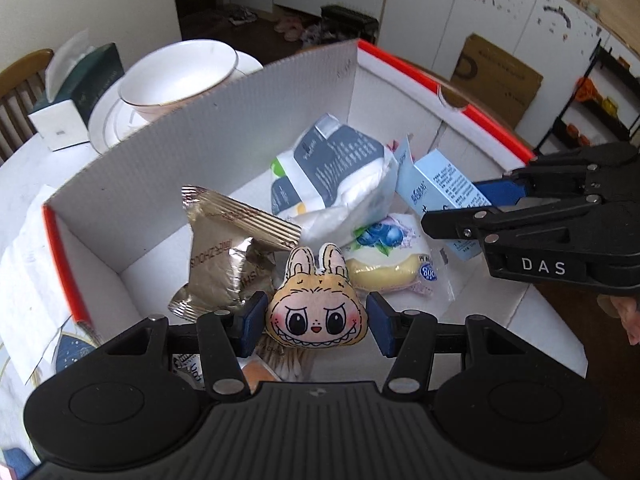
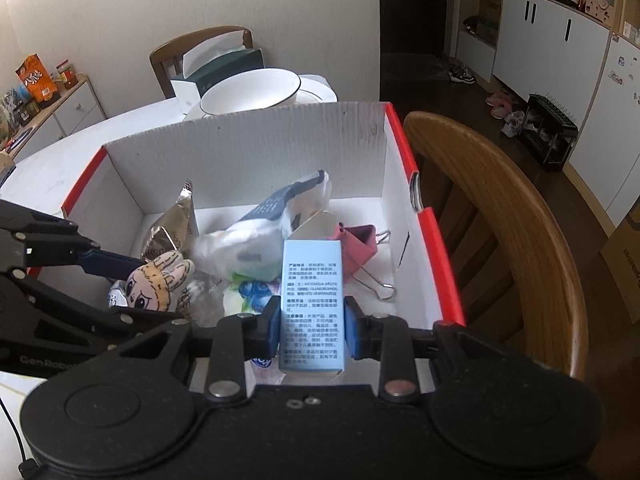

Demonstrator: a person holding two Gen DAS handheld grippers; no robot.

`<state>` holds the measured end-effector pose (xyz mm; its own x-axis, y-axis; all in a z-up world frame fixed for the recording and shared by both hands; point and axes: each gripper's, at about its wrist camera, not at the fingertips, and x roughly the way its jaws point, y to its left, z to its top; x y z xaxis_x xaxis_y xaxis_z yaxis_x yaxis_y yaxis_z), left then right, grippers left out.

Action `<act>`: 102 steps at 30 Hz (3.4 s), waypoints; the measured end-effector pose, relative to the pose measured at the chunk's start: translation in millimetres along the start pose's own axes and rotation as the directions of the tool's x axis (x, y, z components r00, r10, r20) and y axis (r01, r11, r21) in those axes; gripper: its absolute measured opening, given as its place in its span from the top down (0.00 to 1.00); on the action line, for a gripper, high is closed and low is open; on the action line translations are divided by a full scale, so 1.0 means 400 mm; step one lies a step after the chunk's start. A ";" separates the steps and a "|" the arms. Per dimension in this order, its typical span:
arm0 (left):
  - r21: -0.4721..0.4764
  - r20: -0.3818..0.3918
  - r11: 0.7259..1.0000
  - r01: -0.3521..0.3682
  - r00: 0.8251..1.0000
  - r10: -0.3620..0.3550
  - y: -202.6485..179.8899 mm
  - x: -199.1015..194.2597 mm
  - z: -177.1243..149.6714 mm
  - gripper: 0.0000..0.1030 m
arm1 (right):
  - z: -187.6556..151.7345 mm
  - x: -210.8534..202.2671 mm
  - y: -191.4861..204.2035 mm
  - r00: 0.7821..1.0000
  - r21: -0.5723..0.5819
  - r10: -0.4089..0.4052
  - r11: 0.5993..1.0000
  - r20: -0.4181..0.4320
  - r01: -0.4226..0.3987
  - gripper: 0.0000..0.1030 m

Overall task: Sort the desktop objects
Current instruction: 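Open both tools to release the charm and medicine box inside, then withdraw both tools from the box back toward the remaining items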

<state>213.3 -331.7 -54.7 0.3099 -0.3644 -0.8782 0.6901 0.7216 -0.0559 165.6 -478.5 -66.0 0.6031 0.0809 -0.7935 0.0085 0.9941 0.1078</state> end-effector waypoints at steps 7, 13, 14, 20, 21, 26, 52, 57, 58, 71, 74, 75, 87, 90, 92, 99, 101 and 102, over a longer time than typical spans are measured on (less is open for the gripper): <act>-0.008 -0.037 1.000 0.027 0.999 -0.027 0.013 0.020 0.003 0.48 | -0.009 0.009 0.003 1.000 -0.006 0.006 1.000 -0.014 -0.006 0.69; -0.014 -0.028 1.000 0.024 0.999 -0.024 0.014 0.015 -0.004 0.47 | -0.011 0.007 0.004 1.000 -0.013 0.009 1.000 -0.018 -0.009 0.66; -0.019 -0.026 1.000 0.024 0.999 -0.024 0.016 0.013 -0.005 0.46 | -0.012 0.005 0.004 1.000 -0.013 0.010 1.000 -0.017 -0.010 0.66; -0.043 0.006 0.999 0.016 1.000 -0.016 0.025 -0.014 -0.018 0.42 | -0.010 -0.009 0.007 1.000 -0.014 0.020 1.000 -0.011 -0.021 0.59; -0.045 0.014 0.999 0.015 1.000 -0.014 0.026 -0.020 -0.020 0.39 | -0.009 -0.013 0.008 1.000 -0.018 0.018 1.000 -0.009 -0.019 0.58; -0.044 0.065 0.999 0.007 0.998 -0.004 0.020 -0.055 -0.038 0.38 | -0.007 -0.040 0.008 1.000 -0.018 0.019 1.000 0.011 -0.019 0.50; -0.157 0.322 0.988 0.002 0.946 0.049 0.095 -0.305 -0.174 0.24 | -0.002 -0.188 0.158 0.985 -0.049 0.110 0.993 0.134 -0.104 0.28; -0.181 0.324 0.983 0.009 0.945 0.051 0.139 -0.338 -0.229 0.24 | -0.005 -0.197 0.231 0.980 -0.064 0.140 0.989 0.144 -0.132 0.25; -0.186 0.323 0.982 0.007 0.945 0.055 0.149 -0.344 -0.241 0.24 | -0.006 -0.197 0.248 0.979 -0.068 0.145 0.988 0.143 -0.137 0.24; -0.257 0.317 0.966 -0.033 0.941 0.116 0.315 -0.426 -0.418 0.11 | -0.006 -0.172 0.488 0.976 -0.117 0.184 0.978 0.117 -0.170 0.22; -0.270 0.312 0.961 -0.063 0.938 0.150 0.352 -0.437 -0.459 0.00 | -0.003 -0.156 0.541 0.976 -0.122 0.186 0.977 0.114 -0.172 0.22; -0.270 0.310 0.960 -0.073 0.937 0.159 0.363 -0.441 -0.472 0.00 | -0.001 -0.150 0.561 0.976 -0.124 0.185 0.978 0.113 -0.171 0.22; -0.347 0.224 0.920 -0.184 0.936 0.272 0.524 -0.408 -0.617 0.00 | 0.003 -0.058 0.741 0.982 -0.127 0.176 0.978 0.068 -0.166 0.22; -0.362 0.196 0.908 -0.211 0.935 0.295 0.554 -0.386 -0.643 0.00 | 0.003 -0.036 0.775 0.984 -0.132 0.172 0.978 0.056 -0.163 0.22; -0.372 0.186 0.901 -0.225 0.933 0.309 0.572 -0.372 -0.656 0.00 | 0.003 -0.020 0.796 0.985 -0.135 0.168 0.978 0.045 -0.161 0.22; -0.384 0.168 0.890 -0.247 0.929 0.330 0.606 -0.329 -0.666 0.00 | 0.010 0.032 0.852 0.986 -0.152 0.164 0.975 0.007 -0.161 0.22; -0.383 0.175 0.888 -0.254 0.924 0.340 0.608 -0.321 -0.664 0.00 | 0.013 0.045 0.865 0.986 -0.157 0.164 0.974 -0.003 -0.162 0.22; -0.382 0.176 0.888 -0.256 0.923 0.342 0.610 -0.318 -0.664 0.00 | 0.016 0.051 0.872 0.986 -0.161 0.165 0.973 -0.007 -0.164 0.22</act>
<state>168.4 46.9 -82.9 0.6371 -0.1928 -0.7463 0.2831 0.9591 -0.0061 185.9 -130.5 -40.9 0.5904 0.2448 -0.7691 -0.2192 0.9657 0.1392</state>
